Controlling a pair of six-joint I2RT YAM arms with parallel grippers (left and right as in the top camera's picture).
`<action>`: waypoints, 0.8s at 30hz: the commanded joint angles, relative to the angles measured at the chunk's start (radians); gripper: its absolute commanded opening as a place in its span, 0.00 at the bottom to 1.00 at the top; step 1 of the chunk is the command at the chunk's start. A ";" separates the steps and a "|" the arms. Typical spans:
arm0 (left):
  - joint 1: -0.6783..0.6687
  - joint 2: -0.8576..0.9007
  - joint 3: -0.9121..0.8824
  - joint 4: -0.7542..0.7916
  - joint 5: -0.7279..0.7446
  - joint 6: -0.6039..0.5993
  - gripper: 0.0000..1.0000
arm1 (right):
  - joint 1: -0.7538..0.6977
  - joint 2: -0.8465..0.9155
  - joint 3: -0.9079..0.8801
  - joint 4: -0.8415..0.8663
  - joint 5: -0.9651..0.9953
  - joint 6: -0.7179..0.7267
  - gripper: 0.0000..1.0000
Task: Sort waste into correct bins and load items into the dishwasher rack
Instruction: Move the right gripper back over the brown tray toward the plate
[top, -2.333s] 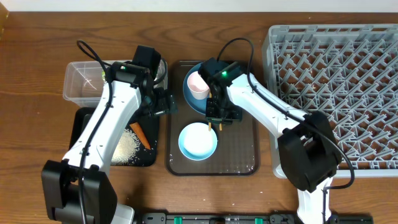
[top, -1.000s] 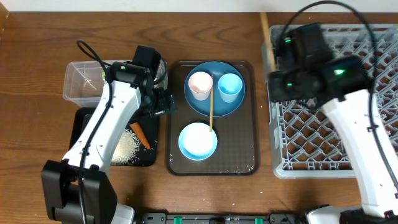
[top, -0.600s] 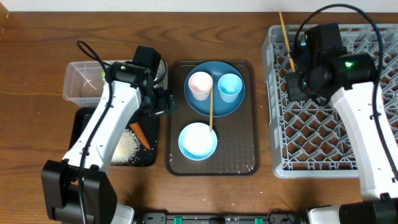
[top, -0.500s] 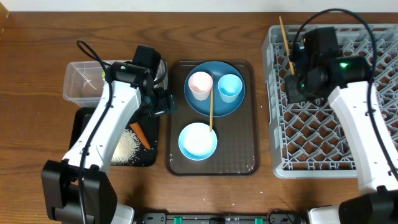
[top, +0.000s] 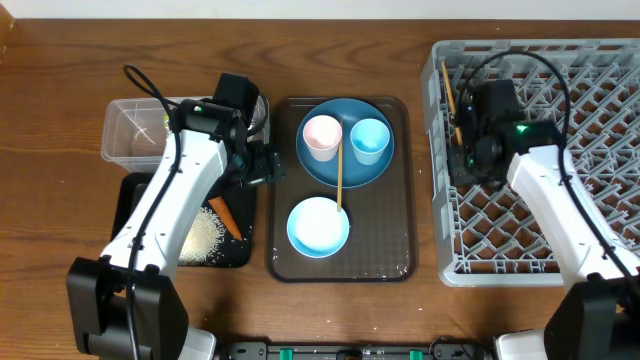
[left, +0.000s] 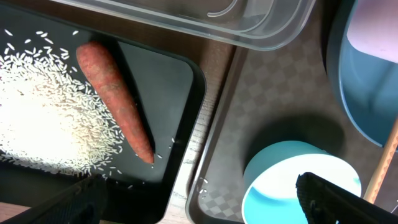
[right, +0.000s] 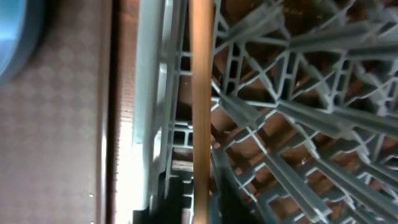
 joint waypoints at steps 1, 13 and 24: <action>0.003 -0.018 0.006 -0.006 -0.009 0.017 0.99 | -0.003 0.001 -0.023 0.011 -0.002 0.022 0.33; 0.003 -0.018 0.006 -0.006 -0.009 0.017 0.99 | 0.005 0.001 0.148 -0.177 -0.151 0.117 0.41; 0.003 -0.018 0.006 -0.006 -0.009 0.017 0.99 | 0.186 0.001 0.268 -0.217 -0.455 0.436 0.54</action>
